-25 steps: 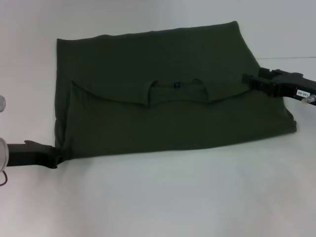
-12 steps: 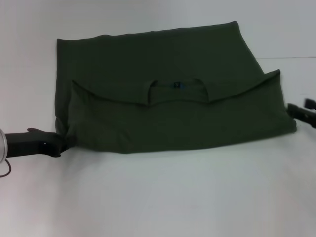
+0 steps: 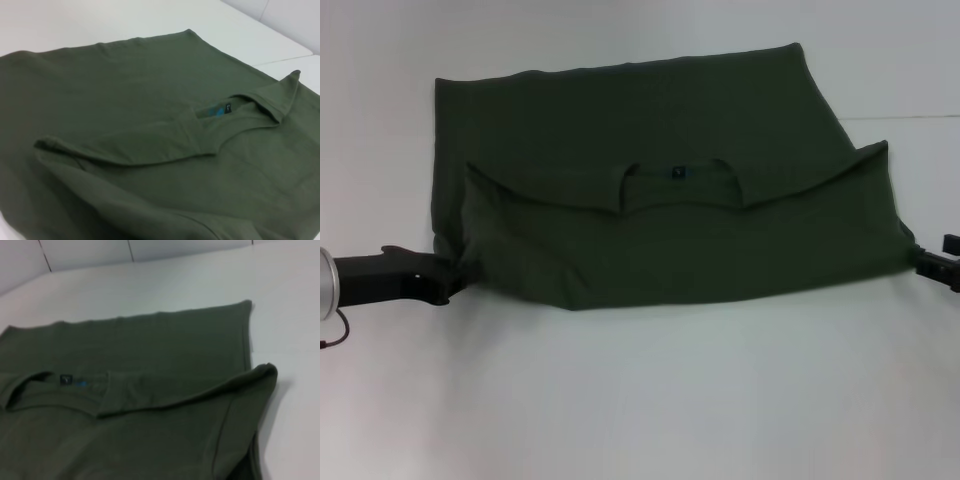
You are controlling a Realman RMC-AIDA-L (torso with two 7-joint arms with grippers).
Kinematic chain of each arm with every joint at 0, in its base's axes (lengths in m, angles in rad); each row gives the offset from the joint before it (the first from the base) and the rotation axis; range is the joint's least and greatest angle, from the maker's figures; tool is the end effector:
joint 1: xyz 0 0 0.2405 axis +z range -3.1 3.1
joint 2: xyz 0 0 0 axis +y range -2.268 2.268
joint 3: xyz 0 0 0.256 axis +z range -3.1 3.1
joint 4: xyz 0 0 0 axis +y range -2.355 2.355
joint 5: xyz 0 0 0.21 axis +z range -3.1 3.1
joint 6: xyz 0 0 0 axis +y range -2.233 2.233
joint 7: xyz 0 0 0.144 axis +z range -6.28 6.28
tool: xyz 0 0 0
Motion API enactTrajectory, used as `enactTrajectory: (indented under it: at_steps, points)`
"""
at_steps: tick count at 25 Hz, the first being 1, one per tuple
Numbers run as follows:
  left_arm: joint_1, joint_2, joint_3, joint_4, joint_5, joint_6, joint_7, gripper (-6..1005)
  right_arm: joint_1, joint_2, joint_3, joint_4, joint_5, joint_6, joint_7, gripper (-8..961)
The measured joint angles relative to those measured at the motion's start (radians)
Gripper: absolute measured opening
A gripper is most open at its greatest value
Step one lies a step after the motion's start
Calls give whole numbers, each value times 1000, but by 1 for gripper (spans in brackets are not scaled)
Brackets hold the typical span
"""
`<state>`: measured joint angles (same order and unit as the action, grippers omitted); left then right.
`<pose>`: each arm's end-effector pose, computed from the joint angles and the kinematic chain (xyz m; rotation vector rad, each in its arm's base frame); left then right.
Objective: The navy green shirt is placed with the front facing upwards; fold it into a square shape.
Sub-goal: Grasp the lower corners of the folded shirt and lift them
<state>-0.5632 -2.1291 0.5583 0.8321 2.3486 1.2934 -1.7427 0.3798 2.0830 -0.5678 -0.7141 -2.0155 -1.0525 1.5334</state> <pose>-0.2990 0.3623 0.0191 -2.4185 -1.0042 -0.2942 0.3714 0.3339 0.0462 -2.0518 1.0304 0.3906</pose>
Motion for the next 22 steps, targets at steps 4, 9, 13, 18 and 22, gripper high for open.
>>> enactTrajectory:
  at_steps: [4,9,13,18,22]
  points:
    - [0,-2,-2,1,-2,0,1,59,26,2,-2,14,-12,7,-1,679]
    - [2,-4,-3,2,-3,-1,1,59,46,2,-2,27,-13,27,5,677]
    - [6,-6,-3,2,-3,-5,2,60,57,2,-2,40,-20,42,7,676]
    - [6,-6,-3,2,-3,-7,2,61,72,3,-3,62,-35,64,9,671]
    - [3,-5,-3,2,-3,-8,2,61,92,3,-4,67,-83,84,36,666]
